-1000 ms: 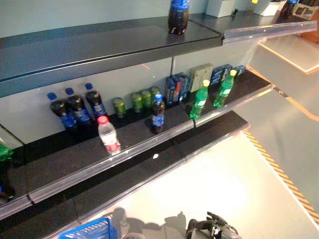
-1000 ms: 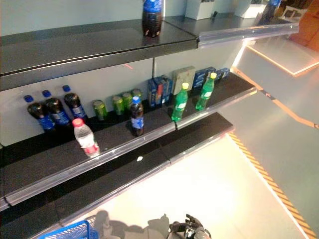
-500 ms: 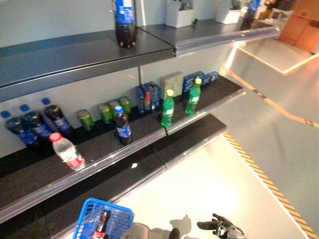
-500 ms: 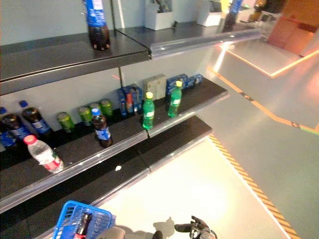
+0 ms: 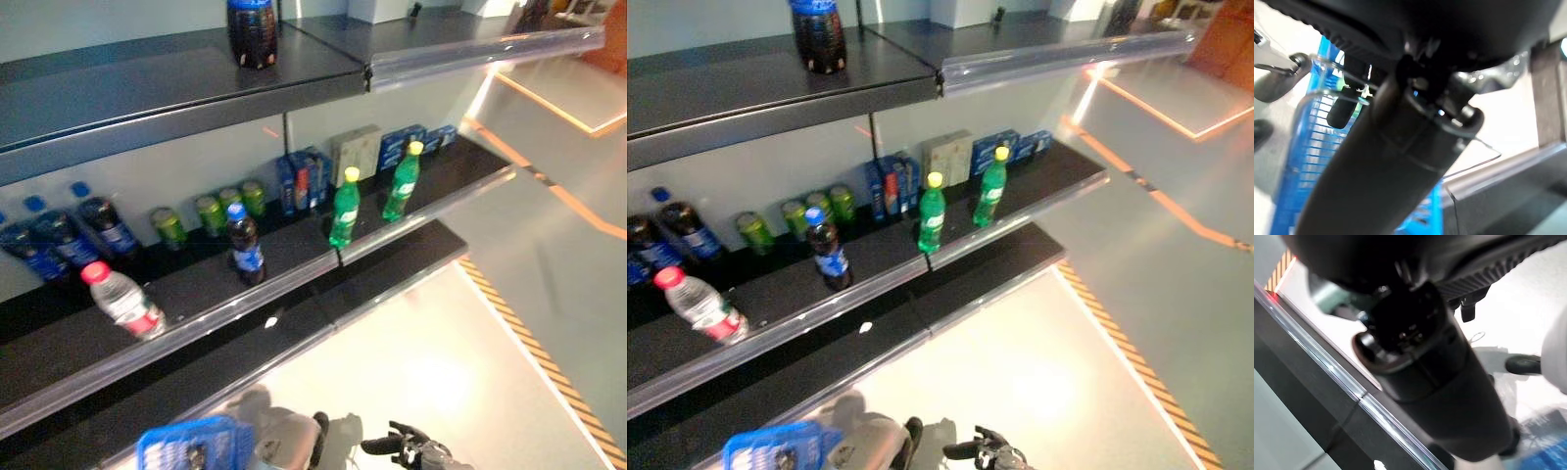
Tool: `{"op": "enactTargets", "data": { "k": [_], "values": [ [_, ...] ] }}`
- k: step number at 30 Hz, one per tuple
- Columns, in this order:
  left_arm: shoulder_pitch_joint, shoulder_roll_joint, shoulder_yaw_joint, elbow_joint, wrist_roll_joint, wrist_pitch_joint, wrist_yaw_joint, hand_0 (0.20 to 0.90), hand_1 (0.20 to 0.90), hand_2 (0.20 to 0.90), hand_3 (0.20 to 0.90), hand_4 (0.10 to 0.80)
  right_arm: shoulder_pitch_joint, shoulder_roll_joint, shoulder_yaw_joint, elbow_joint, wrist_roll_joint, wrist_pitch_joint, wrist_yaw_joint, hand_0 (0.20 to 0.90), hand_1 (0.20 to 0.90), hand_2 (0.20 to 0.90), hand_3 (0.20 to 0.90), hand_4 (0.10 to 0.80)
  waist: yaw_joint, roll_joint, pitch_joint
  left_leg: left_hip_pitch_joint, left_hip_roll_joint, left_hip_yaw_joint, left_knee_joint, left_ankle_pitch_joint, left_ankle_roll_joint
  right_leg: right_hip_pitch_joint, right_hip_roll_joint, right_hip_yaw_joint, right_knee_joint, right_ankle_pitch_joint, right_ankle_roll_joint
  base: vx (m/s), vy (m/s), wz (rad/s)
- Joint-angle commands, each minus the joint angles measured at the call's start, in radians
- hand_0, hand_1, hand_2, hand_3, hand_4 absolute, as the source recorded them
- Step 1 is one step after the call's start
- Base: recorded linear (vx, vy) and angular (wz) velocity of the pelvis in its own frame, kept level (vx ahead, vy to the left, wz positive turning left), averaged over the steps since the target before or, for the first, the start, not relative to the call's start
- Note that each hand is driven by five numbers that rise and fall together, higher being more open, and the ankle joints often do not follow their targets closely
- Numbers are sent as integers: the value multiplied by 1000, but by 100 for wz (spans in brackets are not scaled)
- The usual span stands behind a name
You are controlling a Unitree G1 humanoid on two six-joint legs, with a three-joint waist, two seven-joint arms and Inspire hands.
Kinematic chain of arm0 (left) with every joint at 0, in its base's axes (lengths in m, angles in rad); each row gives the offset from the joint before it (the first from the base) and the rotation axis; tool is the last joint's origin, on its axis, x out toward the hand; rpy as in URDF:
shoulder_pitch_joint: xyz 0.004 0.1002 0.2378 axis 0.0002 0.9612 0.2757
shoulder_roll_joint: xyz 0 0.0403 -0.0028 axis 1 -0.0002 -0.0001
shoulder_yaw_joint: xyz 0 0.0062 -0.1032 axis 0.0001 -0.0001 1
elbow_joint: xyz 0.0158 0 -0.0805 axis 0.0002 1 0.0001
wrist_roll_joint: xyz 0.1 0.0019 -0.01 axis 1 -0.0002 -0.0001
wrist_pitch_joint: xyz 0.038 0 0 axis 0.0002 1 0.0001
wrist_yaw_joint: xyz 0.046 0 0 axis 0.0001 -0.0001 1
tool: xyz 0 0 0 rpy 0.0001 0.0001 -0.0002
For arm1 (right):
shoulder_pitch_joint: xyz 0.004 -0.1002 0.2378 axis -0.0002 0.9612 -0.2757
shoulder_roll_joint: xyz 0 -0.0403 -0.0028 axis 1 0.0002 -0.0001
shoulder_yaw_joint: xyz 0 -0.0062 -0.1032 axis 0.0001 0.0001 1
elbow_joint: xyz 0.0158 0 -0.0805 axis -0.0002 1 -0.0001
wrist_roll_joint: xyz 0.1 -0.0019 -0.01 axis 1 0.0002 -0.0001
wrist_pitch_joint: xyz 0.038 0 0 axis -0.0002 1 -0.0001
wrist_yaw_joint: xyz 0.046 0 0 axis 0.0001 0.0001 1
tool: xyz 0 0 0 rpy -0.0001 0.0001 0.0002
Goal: Pick up the drink and place into the basket.
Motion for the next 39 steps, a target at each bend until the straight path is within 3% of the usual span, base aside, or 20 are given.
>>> {"op": "enactTargets", "data": {
  "k": [1,2,5,6,7,10,13,16,18,19,21,23,25,27,28,30,33,37,38,39],
  "values": [
    [31,149,-42,-23,9,-125,-8,300,300,300,200,100,27,-6,-26,-79,-33,-46,-15,900,900,900,900,800,-25,-16,-62,12,-76,-21,-165,72,-12,-26,-16,-53,118,503,63,231,-124,-15],
    [29,148,-43,-25,11,-126,-7,300,300,300,200,100,27,-7,-27,-81,-32,-45,-18,900,900,900,900,800,-28,-12,-64,11,-69,-23,-165,73,-14,-32,-14,-52,107,505,60,244,-129,20],
    [-13,150,-97,-50,-37,-129,1,300,300,300,200,100,30,-24,-49,-77,1,-63,-23,900,900,900,900,800,-71,11,-51,66,-36,-88,-158,44,-22,-108,-177,-92,-29,381,1,236,-225,49],
    [-30,154,-117,-60,-48,-127,6,300,300,300,200,100,20,-34,-57,-70,13,-79,-17,900,900,900,900,800,-78,23,-41,88,-24,-122,-160,33,-29,-143,-224,-99,-119,384,-14,165,-294,63],
    [-36,155,-123,-62,-47,-126,6,300,300,300,200,100,17,-37,-59,-69,21,-83,-18,900,900,900,900,800,-83,23,-37,97,-24,-137,-161,24,-30,-165,-242,-94,-169,398,-16,224,-381,94],
    [-63,165,-141,-70,-29,-117,7,300,300,300,200,100,8,-55,-58,-76,63,-101,-24,900,900,900,900,800,-140,8,-6,169,-26,-217,-147,-64,-38,-265,-335,-30,-421,491,3,264,-396,112],
    [-71,171,-151,-82,-25,-122,7,300,300,300,200,100,-5,-54,-53,-95,90,-90,-28,900,900,900,900,800,-170,-4,5,230,18,-266,-124,-155,-69,-301,-394,20,-634,583,58,378,-551,103],
    [-63,167,-161,-84,-23,-139,5,300,300,300,200,100,-16,-47,-48,-103,98,-65,-29,900,900,900,900,800,-175,-9,1,263,60,-295,-110,-197,-90,-298,-404,60,-622,598,70,233,-451,81],
    [-53,154,-159,-87,-17,-162,0,300,300,300,200,100,-22,-47,-38,-111,94,-48,-19,900,900,900,900,800,-170,-19,-12,282,116,-290,-112,-207,-121,-265,-400,60,-597,555,83,175,-559,46],
    [-47,146,-144,-85,-9,-175,-7,300,300,300,200,100,-25,-47,-35,-118,94,-29,-17,900,900,900,900,800,-157,-25,-17,282,161,-276,-107,-203,-150,-245,-407,33,-579,529,92,157,-560,36],
    [-33,146,-125,-79,-15,-170,-17,300,300,300,200,100,-25,-49,-24,-134,78,21,-18,900,900,900,900,800,-150,-23,-21,297,232,-256,-116,-170,-190,-232,-389,-14,-526,474,76,134,-504,37],
    [-23,139,-115,-67,8,-158,-23,300,300,300,200,100,-20,-61,-3,-146,71,16,-21,900,900,900,900,800,-148,-13,-24,293,287,-232,-151,-87,-219,-223,-354,-48,-496,429,38,-10,-381,40],
    [-28,127,-128,-65,12,-155,-37,300,300,300,200,100,-18,-74,-6,-153,129,-4,-46,900,900,900,900,800,-138,-11,-18,218,323,-175,-178,23,-228,-194,-319,-110,-515,405,5,-183,-398,49],
    [-59,122,-162,-82,57,-138,-46,300,300,300,200,100,-11,-91,-49,-137,181,-47,-68,900,900,900,900,800,-143,0,-4,104,344,-10,-191,97,-238,-160,-298,-215,-539,381,-19,-276,-366,100],
    [-71,123,-178,-89,60,-132,-38,300,300,300,200,100,-8,-96,-65,-126,176,-54,-59,900,900,900,900,800,-151,3,-3,75,347,34,-184,119,-241,-159,-295,-247,-543,379,-27,-282,-287,156],
    [-91,119,-210,-93,60,-116,-40,300,300,300,200,100,-13,-112,-91,-82,183,-82,-47,900,900,900,900,800,-171,-4,1,71,293,77,-123,54,-231,-164,-304,-286,-552,387,-37,-254,-152,150],
    [-85,97,-241,-90,-6,-132,-76,300,300,300,200,100,-13,-128,-128,-46,176,-90,-15,900,900,900,900,800,-208,2,-16,125,157,70,-31,-21,-199,-176,-274,-294,-561,390,-74,-190,-17,59],
    [-86,74,-239,-87,-10,-145,-90,300,300,300,200,100,-8,-117,-136,-32,178,-87,-14,900,900,900,900,800,-219,8,-38,158,92,51,14,-49,-180,-160,-240,-289,-578,387,-92,-76,17,79],
    [-89,71,-238,-87,3,-142,-91,300,300,300,200,100,-7,-112,-137,-26,183,-93,-16,900,900,900,900,800,-221,10,-41,165,84,60,6,-59,-175,-156,-235,-294,-578,388,-92,-106,104,80],
    [-95,65,-248,-94,25,-133,-96,300,300,300,200,100,-3,-104,-142,-17,193,-106,-24,900,900,900,900,800,-238,15,-50,206,96,117,-59,-90,-162,-163,-235,-304,-573,396,-86,-68,96,57]
  ]
}}
